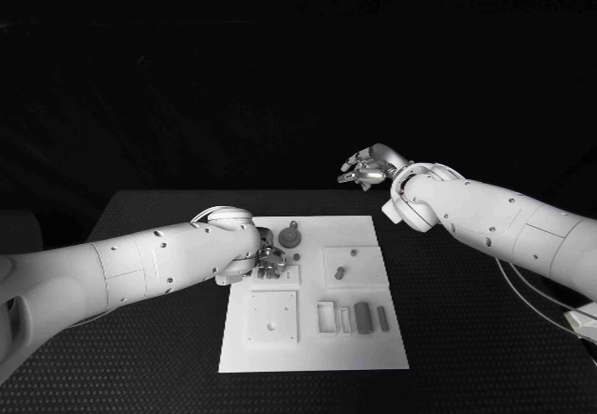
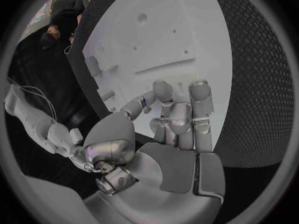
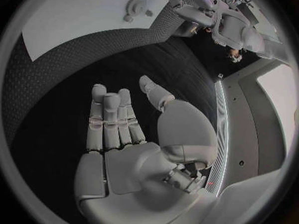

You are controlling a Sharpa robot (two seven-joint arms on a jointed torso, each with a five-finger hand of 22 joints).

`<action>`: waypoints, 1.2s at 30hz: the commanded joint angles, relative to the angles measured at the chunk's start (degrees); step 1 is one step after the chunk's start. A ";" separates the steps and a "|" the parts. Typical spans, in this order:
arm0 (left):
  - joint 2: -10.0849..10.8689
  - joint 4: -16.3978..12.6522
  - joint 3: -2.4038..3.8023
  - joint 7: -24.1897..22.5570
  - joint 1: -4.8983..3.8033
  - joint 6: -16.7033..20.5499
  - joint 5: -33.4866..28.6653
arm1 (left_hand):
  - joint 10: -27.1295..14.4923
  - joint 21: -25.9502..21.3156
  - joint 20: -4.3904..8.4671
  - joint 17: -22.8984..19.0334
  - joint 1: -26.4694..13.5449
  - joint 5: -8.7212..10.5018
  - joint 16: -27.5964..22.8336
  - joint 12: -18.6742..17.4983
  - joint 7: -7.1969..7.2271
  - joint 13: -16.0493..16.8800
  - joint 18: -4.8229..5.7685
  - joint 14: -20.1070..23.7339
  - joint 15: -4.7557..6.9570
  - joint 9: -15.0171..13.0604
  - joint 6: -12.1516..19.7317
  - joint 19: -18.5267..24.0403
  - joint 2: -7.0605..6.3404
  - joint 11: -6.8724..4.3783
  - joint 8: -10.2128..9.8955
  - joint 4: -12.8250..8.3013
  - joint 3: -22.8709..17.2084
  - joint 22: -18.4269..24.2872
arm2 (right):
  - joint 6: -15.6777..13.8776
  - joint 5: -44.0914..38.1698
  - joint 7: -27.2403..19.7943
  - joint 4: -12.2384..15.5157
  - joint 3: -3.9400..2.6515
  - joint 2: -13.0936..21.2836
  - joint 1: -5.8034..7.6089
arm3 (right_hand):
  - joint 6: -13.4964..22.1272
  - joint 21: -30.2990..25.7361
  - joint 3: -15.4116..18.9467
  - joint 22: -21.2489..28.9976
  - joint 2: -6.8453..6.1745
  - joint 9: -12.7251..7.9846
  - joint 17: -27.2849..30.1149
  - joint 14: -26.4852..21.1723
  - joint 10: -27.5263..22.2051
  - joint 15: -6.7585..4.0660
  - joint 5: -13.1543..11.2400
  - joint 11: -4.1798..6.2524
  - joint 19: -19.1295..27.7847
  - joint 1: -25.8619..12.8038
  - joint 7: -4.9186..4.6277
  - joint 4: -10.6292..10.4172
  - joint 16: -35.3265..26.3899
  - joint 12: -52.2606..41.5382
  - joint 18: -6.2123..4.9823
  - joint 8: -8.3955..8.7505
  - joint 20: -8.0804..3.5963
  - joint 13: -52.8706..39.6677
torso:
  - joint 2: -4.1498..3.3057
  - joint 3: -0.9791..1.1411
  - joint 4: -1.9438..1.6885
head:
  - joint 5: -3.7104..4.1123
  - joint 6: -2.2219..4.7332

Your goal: Assemble the parts on the task board

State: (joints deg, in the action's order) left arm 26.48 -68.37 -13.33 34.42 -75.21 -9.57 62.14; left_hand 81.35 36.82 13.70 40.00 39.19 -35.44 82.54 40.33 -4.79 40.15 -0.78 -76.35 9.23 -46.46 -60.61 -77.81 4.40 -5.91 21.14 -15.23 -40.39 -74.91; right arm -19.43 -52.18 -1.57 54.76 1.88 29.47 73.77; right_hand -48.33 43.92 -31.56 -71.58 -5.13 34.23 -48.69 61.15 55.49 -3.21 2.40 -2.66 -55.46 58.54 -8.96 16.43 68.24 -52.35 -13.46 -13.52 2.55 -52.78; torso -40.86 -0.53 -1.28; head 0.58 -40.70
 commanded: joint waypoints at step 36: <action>-2.78 2.75 -0.24 0.40 0.41 -5.75 -2.40 | -0.46 0.11 0.54 -0.14 -0.85 2.29 0.25 0.65 5.08 -0.05 -0.74 2.39 2.59 0.08 -10.04 -0.80 1.84 -0.35 0.78 1.07 1.48 -1.06 | 1.52 -0.69 -0.04 -0.04 -0.03 -0.22 -0.10 | -0.06 -0.28 0.27 -0.11 0.25 0.11 -0.12 -0.39 -0.37 0.00 0.30 -0.24 0.16 0.30 -0.33 -0.03 -0.27 -0.42 -0.67 0.27 0.63 0.29 | 0.01 0.05 0.01 | 0.03 -0.07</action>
State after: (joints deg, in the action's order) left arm 24.20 -65.13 -13.17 35.37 -75.61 -13.93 60.49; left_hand 81.26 36.81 13.70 39.95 38.20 -33.42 82.54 40.79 -4.79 40.18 -0.79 -76.23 9.12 -46.46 -60.61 -77.83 5.39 -5.82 21.69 -14.33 -39.01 -74.93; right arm -18.72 -52.33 -1.49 54.70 1.88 29.28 73.68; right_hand -48.42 43.92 -31.56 -71.63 -5.13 34.29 -48.73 61.26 55.28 -3.10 2.40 -2.87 -55.26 58.54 -8.87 16.43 68.24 -52.57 -13.33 -13.52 2.75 -52.58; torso -40.84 -0.47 -1.25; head 0.54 -40.77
